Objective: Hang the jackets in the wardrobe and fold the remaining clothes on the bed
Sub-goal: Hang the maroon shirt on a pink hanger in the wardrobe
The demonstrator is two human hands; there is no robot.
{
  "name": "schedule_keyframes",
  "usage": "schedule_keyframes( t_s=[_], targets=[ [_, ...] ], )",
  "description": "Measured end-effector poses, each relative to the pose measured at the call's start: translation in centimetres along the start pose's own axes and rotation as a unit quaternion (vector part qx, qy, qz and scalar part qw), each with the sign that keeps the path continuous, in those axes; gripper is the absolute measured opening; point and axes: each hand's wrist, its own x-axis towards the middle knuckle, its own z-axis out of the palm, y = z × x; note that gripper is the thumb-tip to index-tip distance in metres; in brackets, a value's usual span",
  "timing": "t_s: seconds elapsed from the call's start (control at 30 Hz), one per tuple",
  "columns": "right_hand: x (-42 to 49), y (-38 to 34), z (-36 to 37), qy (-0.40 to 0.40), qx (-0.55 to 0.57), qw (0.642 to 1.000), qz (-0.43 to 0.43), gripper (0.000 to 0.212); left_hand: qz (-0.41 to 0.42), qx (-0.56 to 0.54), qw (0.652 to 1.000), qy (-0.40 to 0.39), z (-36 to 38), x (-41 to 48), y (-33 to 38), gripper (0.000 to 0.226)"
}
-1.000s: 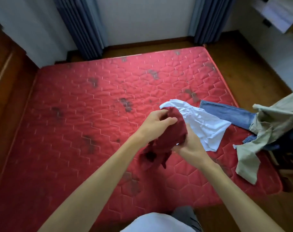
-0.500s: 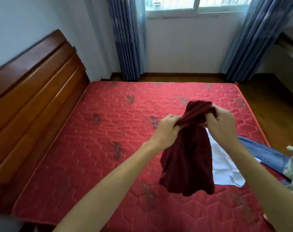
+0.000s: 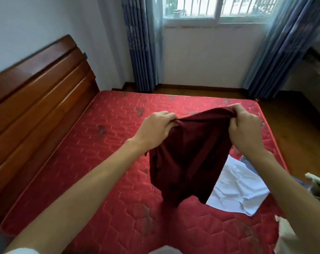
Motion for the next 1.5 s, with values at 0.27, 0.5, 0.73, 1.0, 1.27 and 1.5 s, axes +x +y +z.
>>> schedule_keyframes(
  t_s=[0.27,0.5,0.73,1.0,1.27,1.5],
  targets=[
    [2.2,4.1,-4.4,-0.069,-0.019,0.994,-0.081,0.012,-0.024,0.087,0.991,0.098,-2.1,2.4,-0.5,0.038],
    [4.8,7.9,-4.8,-0.109,-0.126,0.984,-0.069,0.028,0.006,0.049,0.995,0.084,-5.3,6.6,-0.7,0.023],
    [5.5,5.6,-3.3,0.012,-0.102,0.993,0.061,0.048,-0.218,-0.253,0.942,-0.030,-5.8,10.0,1.0,0.021],
    [4.1,-7.1,-0.7,-0.155,0.254,0.952,0.070,0.050,-0.368,-0.536,0.760,-0.022,-5.6,13.5,6.1,0.016],
    [7.4,-5.8,-2.1,-0.048,0.366,0.916,0.158,0.035,-0.163,-0.409,0.896,-0.055,-7.5,12.5,5.9,0.035],
    [8.7,-6.3,-6.0,-0.126,0.595,0.742,0.280,0.040,0.016,-0.341,0.930,-0.135,-2.4,11.5,4.6,0.041]
  ],
)
